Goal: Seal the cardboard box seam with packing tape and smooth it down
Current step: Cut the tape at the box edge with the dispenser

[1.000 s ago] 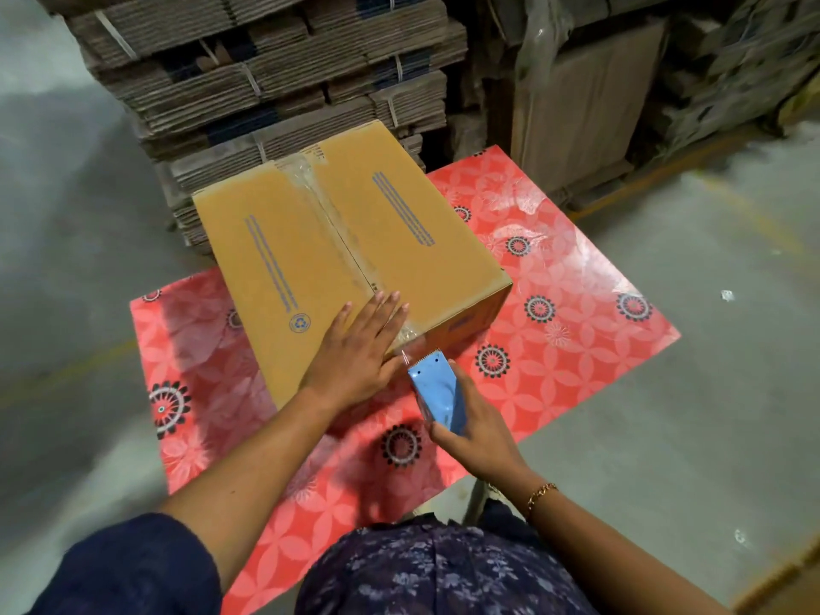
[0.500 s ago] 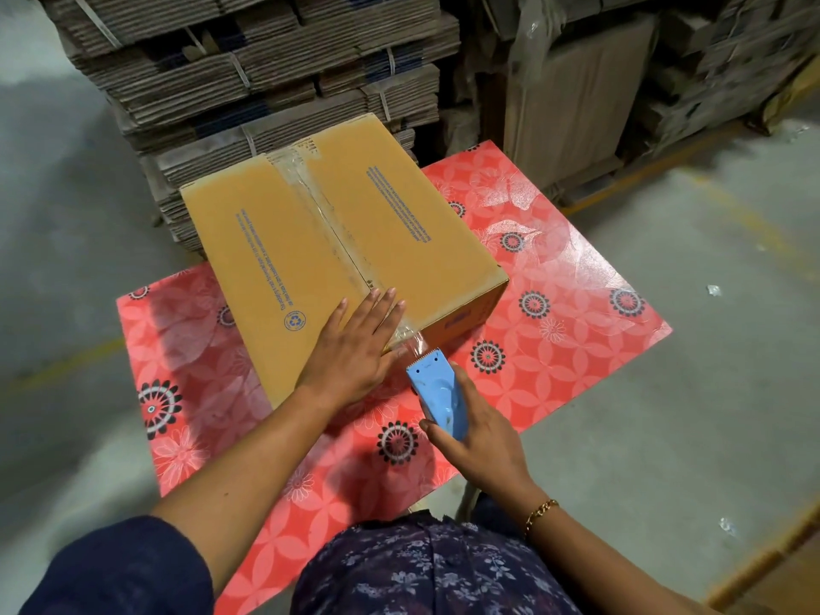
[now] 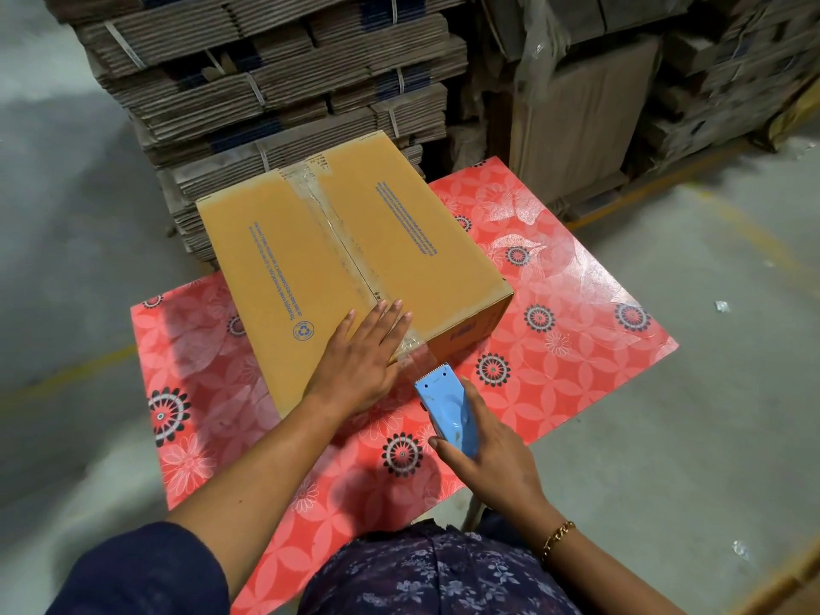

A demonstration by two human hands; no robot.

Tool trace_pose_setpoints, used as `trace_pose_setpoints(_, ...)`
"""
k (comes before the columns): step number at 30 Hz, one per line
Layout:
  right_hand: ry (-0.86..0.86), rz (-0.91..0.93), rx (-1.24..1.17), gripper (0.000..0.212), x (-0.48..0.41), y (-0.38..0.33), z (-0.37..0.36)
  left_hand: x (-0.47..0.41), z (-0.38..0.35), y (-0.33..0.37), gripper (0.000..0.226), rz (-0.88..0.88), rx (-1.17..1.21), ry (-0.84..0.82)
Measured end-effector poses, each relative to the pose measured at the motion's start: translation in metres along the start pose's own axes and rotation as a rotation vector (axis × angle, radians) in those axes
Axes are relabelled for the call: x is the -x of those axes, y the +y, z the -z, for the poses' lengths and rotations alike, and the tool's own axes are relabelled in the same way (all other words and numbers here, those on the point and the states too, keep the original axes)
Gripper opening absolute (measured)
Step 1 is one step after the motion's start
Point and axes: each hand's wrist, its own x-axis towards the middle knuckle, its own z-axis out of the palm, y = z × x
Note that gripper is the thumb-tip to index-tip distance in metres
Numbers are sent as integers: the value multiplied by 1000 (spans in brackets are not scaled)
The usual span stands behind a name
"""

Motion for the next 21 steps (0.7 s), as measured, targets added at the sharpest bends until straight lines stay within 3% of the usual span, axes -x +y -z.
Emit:
trace_pose_setpoints(16,-175,-84,245,94,-13,-27,21,2,2,7,70,17,33,24)
trace_pose_setpoints(18,-272,-102,327,85,-39,-35,27,2,3,7,69,14,26,14)
trace_pose_setpoints(21,-707,-153,497,46,-56,-36,37,1,4,5,69,17,24,14)
